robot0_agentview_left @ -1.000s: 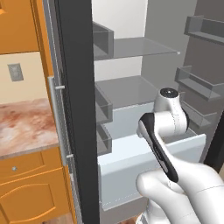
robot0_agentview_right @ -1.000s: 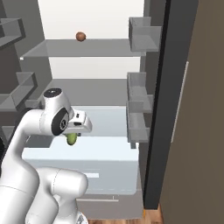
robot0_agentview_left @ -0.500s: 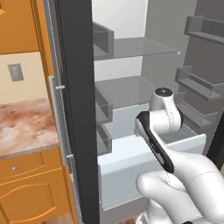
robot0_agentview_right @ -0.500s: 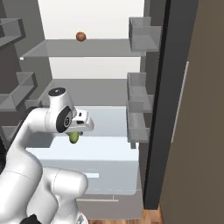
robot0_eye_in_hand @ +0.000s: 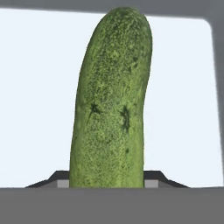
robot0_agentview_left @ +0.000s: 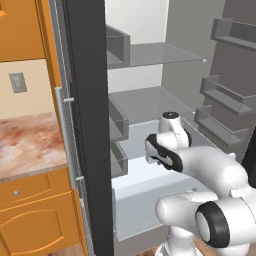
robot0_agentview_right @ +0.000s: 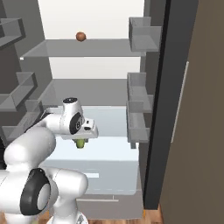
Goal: Place the broccoli and cucumber inside the fridge drawer. Close the drawer after placing the vegetables.
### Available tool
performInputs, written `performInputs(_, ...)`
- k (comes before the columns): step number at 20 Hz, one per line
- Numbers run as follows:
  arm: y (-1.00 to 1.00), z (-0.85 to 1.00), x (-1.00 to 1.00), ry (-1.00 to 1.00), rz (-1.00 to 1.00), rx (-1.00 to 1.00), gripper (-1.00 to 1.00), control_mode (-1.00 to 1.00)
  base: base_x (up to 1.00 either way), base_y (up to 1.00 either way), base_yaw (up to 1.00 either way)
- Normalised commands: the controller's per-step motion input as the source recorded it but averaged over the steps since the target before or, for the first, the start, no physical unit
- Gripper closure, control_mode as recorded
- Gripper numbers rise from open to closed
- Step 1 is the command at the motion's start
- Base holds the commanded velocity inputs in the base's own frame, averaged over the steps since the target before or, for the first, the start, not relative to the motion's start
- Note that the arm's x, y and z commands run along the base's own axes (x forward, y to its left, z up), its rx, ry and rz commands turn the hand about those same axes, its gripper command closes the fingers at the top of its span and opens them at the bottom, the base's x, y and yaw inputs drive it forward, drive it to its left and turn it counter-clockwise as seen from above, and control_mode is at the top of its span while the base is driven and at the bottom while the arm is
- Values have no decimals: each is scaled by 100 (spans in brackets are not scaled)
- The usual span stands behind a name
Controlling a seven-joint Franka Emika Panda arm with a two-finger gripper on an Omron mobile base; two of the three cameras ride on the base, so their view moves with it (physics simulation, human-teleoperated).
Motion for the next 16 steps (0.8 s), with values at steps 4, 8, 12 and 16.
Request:
performInputs(4, 7, -79, 43, 14, 0, 0, 100, -100, 0, 0, 0)
performInputs(8, 0, -68, 15, 6, 0, 0, 100, -100, 0, 0, 0)
performInputs(12, 0, -66, 0, 0, 0, 0, 100, -100, 0, 0, 0)
performInputs(16, 0, -45, -4, 0, 0, 0, -100, -100, 0, 0, 0)
